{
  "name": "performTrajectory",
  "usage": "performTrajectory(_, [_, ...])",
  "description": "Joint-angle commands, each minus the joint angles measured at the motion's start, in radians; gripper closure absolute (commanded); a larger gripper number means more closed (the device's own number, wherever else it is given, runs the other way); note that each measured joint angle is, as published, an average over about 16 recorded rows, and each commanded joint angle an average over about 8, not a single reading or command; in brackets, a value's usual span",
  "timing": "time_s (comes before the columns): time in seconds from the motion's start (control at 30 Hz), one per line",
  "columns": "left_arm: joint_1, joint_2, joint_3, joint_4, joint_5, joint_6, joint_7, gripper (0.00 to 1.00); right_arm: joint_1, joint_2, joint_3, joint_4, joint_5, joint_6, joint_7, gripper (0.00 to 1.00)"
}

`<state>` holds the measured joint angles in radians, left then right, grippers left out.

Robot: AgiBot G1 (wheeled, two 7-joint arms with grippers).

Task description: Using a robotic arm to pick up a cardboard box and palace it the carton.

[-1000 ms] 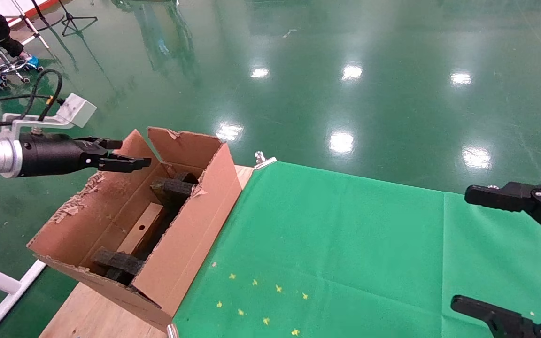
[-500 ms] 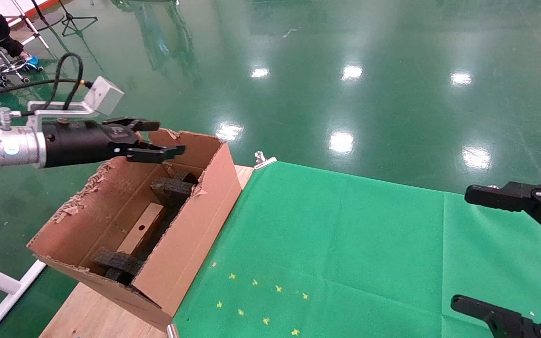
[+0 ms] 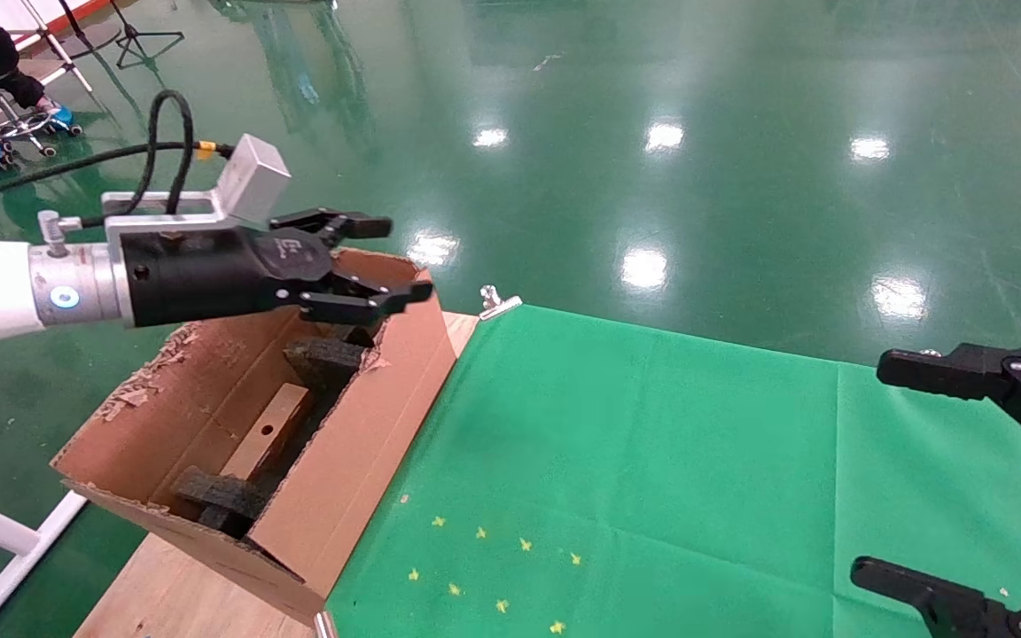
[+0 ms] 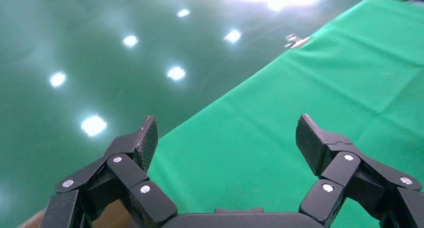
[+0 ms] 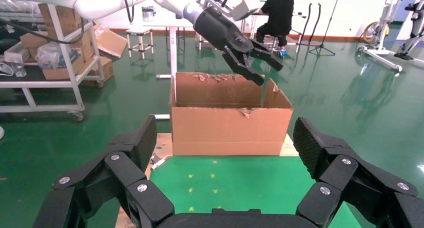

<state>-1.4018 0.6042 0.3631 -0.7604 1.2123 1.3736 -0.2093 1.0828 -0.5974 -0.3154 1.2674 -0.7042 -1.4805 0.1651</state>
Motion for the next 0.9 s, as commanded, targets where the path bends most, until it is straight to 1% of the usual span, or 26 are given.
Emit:
performTrajectory(0.03, [0.022,0.0,-0.006,-0.035,-0.032,0.008,0.001,0.0,0.0,0.0,0.0,0.0,0.0,0.0,0.0,0.0])
performTrajectory(0.9, [0.309,0.007,-0.079,-0.494,-0.454,0.115,0.02,0.0,0.0,0.0,-0.001,0.0,0.0,0.0,0.0,0.0])
